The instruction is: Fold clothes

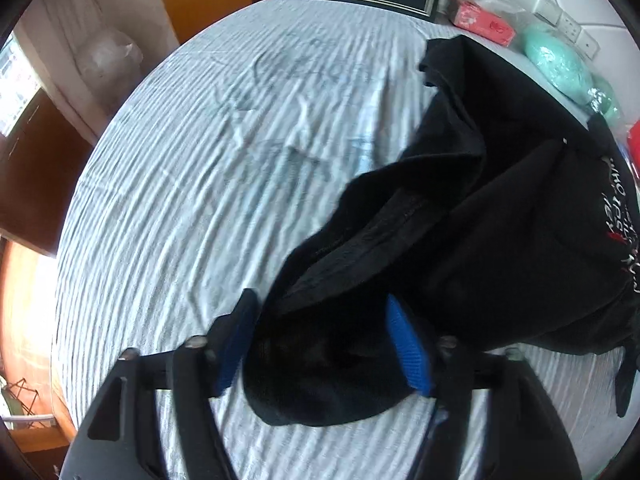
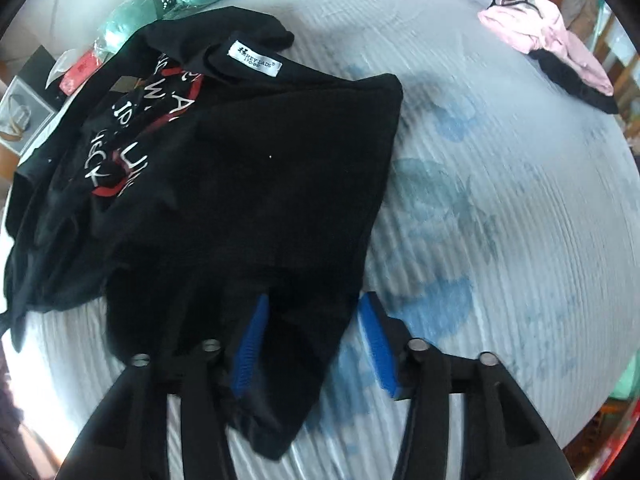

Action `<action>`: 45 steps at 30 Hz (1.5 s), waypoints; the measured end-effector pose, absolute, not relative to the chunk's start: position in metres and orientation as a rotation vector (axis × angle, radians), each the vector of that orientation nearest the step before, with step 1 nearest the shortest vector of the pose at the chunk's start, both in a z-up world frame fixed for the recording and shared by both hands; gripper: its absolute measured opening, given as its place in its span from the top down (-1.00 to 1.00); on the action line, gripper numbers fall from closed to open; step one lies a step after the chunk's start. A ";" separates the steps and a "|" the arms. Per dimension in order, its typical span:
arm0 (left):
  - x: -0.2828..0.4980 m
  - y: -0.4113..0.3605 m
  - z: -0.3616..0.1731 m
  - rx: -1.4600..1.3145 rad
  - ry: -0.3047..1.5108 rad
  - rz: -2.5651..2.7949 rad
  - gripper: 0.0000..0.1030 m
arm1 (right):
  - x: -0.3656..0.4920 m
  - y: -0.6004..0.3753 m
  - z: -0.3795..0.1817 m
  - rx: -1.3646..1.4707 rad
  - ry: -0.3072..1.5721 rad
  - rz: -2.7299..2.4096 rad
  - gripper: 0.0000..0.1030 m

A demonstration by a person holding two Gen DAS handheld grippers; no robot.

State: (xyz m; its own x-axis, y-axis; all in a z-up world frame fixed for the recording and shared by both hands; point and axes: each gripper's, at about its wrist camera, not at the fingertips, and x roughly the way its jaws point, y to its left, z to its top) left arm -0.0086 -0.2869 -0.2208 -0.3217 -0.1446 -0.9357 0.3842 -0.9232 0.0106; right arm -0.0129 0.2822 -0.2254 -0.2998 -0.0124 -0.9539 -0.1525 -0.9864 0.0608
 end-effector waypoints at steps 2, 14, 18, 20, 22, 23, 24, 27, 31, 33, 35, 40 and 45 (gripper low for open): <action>-0.004 -0.293 -0.224 1.585 0.338 -2.305 -0.70 | -0.012 0.273 -0.229 -1.802 0.145 2.472 -0.45; 0.013 -0.281 -0.193 1.596 0.252 -2.392 0.87 | 0.010 0.242 -0.189 -1.740 -0.188 2.499 0.94; 0.031 -0.283 -0.167 1.627 0.304 -2.437 0.88 | 0.051 0.283 -0.128 -1.624 -0.002 2.570 0.94; 0.038 -0.276 -0.166 1.697 0.286 -2.429 0.88 | 0.071 0.298 -0.115 -1.638 0.021 2.554 0.94; 0.048 -0.273 -0.172 1.793 0.304 -2.393 0.88 | 0.085 0.303 -0.117 -1.684 -0.005 2.500 0.94; 0.050 -0.272 -0.174 1.819 0.298 -2.382 0.88 | 0.092 0.309 -0.123 -1.729 0.008 2.473 0.94; 0.050 -0.273 -0.175 1.836 0.286 -2.374 0.88 | 0.098 0.315 -0.131 -1.778 0.026 2.445 0.94; 0.041 -0.273 -0.168 1.820 0.280 -2.384 0.87 | 0.106 0.329 -0.152 -1.902 0.075 2.367 0.89; 0.008 -0.261 -0.142 1.725 0.267 -2.487 0.54 | 0.091 0.347 -0.142 -1.857 0.114 2.387 0.51; -0.020 -0.252 -0.130 1.670 0.260 -2.541 0.01 | 0.070 0.347 -0.128 -1.815 0.146 2.473 0.41; -0.043 -0.248 -0.121 1.627 0.265 -2.573 -0.14 | 0.048 0.347 -0.113 -1.770 0.179 2.564 0.37; -0.125 -0.245 -0.126 1.612 0.267 -2.580 -0.14 | -0.037 0.323 -0.090 -1.679 0.232 2.695 0.36; -0.186 -0.253 -0.140 1.639 0.253 -2.525 -0.14 | -0.125 0.294 -0.094 -1.679 0.232 2.760 0.36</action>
